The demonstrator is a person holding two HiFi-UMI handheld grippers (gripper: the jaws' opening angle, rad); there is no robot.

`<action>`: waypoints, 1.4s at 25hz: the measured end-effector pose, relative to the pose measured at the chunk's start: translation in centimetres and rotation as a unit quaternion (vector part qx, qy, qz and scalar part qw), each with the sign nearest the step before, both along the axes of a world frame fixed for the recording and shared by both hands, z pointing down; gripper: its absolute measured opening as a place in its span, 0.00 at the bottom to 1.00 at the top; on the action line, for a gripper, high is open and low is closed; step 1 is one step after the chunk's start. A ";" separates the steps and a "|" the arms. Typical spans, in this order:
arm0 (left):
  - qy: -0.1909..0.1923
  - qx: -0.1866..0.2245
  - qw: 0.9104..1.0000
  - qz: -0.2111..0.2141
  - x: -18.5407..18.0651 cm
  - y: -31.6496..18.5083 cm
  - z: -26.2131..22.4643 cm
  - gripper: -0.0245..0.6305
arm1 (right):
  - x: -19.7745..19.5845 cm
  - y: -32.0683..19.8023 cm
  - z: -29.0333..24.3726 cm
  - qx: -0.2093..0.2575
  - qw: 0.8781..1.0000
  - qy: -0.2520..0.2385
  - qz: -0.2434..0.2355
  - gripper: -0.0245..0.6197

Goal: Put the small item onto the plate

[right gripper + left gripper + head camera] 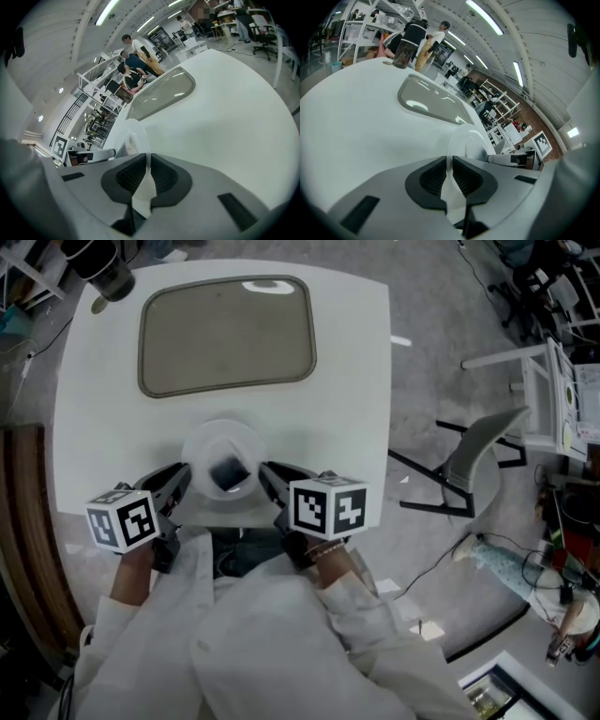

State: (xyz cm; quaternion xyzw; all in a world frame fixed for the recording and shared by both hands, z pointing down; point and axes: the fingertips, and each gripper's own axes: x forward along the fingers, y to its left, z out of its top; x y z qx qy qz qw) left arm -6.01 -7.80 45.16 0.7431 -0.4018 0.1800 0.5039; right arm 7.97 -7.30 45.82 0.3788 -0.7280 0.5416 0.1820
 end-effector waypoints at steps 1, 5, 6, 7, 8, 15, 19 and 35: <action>0.002 -0.001 1.000 0.001 -0.2 -0.4 0.0 0.11 | -0.2 -0.4 0.0 0.001 1.000 0.003 -0.003 0.10; -0.001 0.000 1.000 0.012 -1.6 -2.3 -0.1 0.11 | -1.6 -2.3 -0.3 0.007 1.000 0.012 -0.008 0.10; -0.001 0.000 1.000 0.015 -1.9 -2.9 -0.2 0.11 | -1.9 -2.7 -0.3 0.007 1.000 0.013 -0.008 0.10; -0.001 0.002 1.000 0.018 -2.2 -3.4 -0.3 0.11 | -2.2 -3.2 -0.4 0.006 1.000 0.014 -0.009 0.10; 0.000 0.004 1.000 0.021 -2.5 -4.0 -0.5 0.11 | -2.5 -3.6 -0.4 0.004 1.000 0.015 -0.010 0.10; 0.015 0.002 0.999 0.029 -3.7 -7.7 -0.6 0.11 | -3.7 -7.2 -0.3 -0.011 1.000 0.012 -0.007 0.10; 0.020 -0.003 0.999 0.031 -4.5 -9.8 -0.4 0.11 | -4.6 -8.9 0.0 -0.032 0.999 -0.004 -0.009 0.10; 0.015 0.004 0.999 0.048 -4.4 -19.1 0.3 0.11 | -4.5 -18.2 -0.1 -0.027 0.999 0.018 -0.039 0.10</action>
